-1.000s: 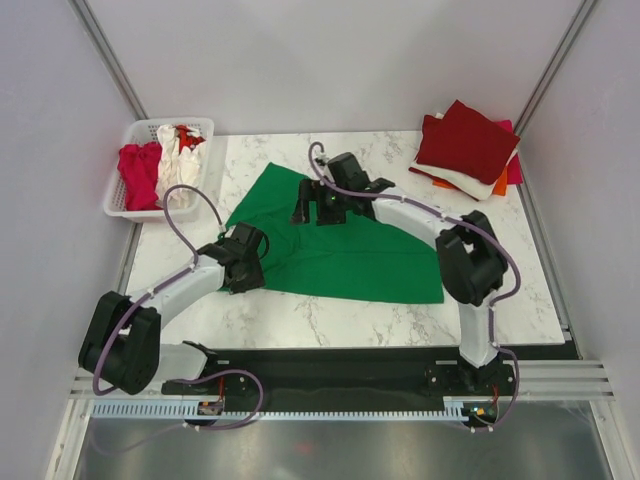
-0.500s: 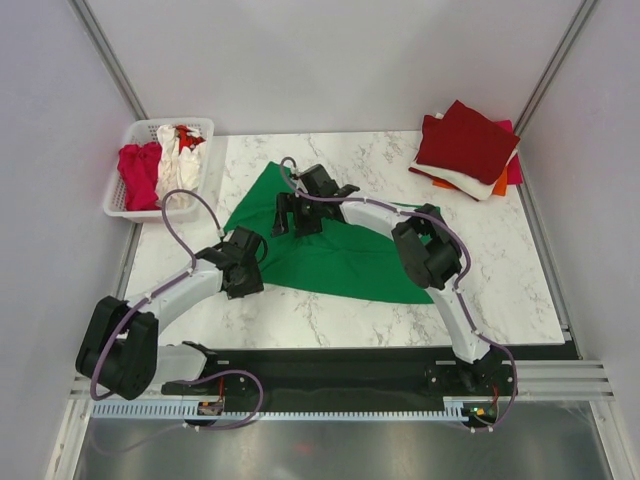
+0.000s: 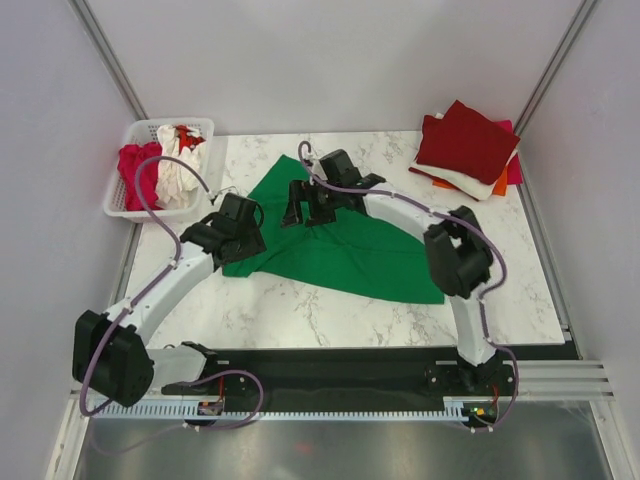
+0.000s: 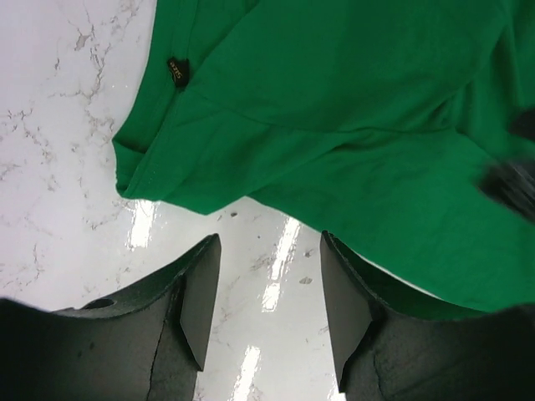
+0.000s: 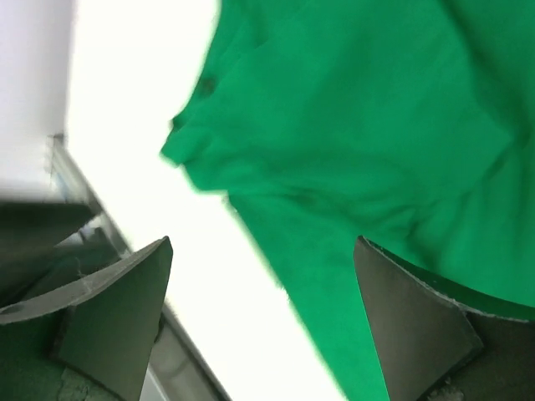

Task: Fold and stack the t-shirts
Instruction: Fold the tshirt

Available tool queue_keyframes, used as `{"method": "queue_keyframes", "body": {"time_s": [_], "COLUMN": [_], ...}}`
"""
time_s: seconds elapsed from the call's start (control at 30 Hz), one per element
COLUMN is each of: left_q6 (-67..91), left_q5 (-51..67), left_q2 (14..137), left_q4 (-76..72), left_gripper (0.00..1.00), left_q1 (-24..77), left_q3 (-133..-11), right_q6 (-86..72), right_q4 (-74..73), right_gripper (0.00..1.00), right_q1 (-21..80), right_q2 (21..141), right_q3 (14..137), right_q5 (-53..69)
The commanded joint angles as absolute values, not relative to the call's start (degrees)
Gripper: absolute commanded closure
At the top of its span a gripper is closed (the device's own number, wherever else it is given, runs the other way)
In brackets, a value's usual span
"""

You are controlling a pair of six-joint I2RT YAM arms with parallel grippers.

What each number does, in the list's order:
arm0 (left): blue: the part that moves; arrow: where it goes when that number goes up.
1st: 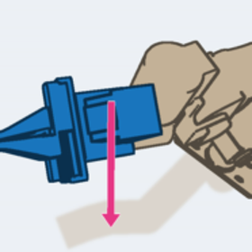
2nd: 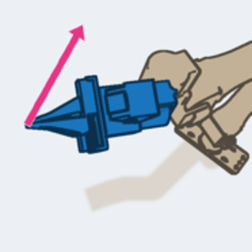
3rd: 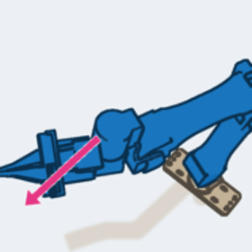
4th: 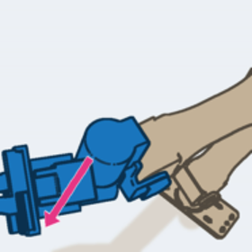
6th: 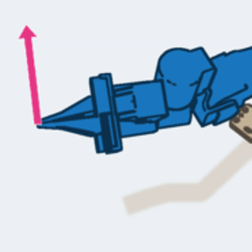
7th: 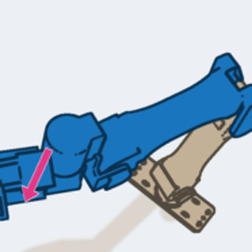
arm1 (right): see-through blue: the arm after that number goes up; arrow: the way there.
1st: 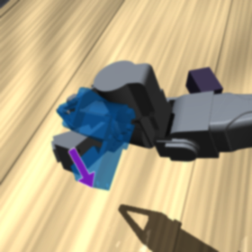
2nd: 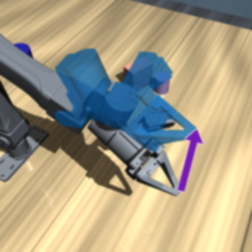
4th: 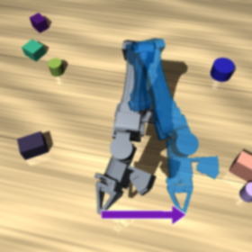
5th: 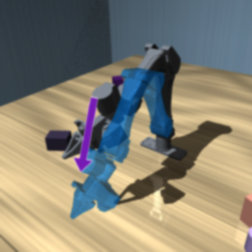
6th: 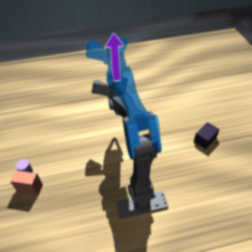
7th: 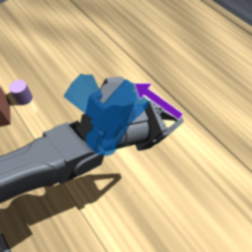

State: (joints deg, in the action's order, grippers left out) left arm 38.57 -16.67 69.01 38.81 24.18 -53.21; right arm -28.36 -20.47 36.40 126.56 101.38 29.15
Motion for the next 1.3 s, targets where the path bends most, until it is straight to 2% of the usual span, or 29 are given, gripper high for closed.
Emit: {"method": "queue_keyframes", "body": {"time_s": [0.0, 0.13, 0.3, 0.5, 0.7, 0.77, 1.0, 1.2, 1.27], "left_q6": [39.1, 38.9, 38.9, 38.9, 39.1, 39.6, 41.7, 41.7, 45.0], "left_q5": [-20.7, -21.0, -20.8, -19.9, -19.3, -17.8, -9.4, -9.4, -3.7], "left_q2": [74.3, 80.0, 86.3, 94.7, 99.3, 96.3, 80.8, 70.2, 67.9], "left_q4": [38.6, 36.0, 32.2, 29.4, 29.3, 29.4, 30.4, 30.4, 34.6], "left_gripper": [0.41, 0.43, 0.44, 0.46, 0.47, 0.47, 0.46, 0.46, 0.45], "left_q1": [23.1, 21.8, 19.3, 15.8, 14.8, 14.8, 14.9, 15.6, 16.9], "left_q3": [-56.3, -56.5, -56.2, -57.5, -57.4, -54.8, -41.6, -34.8, -34.0], "right_q6": [-29.0, -30.6, -31.5, -31.6, -31.2, -32.1, -34.7, -33.8, -33.7], "right_q4": [-18.0, -16.3, -19.0, -19.2, -20.9, -23.8, -26.6, -26.9, -27.2], "right_gripper": [0.02, 0.02, 0.02, 0.02, 0.02, 0.02, 0.02, 0.02, 0.02], "right_q1": [36.2, 34.5, 29.0, 20.7, 17.3, 14.6, 7.7, 7.6, 7.6], "right_q2": [107.3, 95.6, 89.7, 84.4, 85.2, 86.0, 85.9, 87.5, 87.7], "right_q3": [91.6, 74.3, 57.2, 45.7, 42.9, 43.0, 41.6, 40.9, 40.8], "right_q5": [29.4, 21.4, 15.6, 7.6, 2.7, -3.4, -10.2, -8.2, -6.9]}}
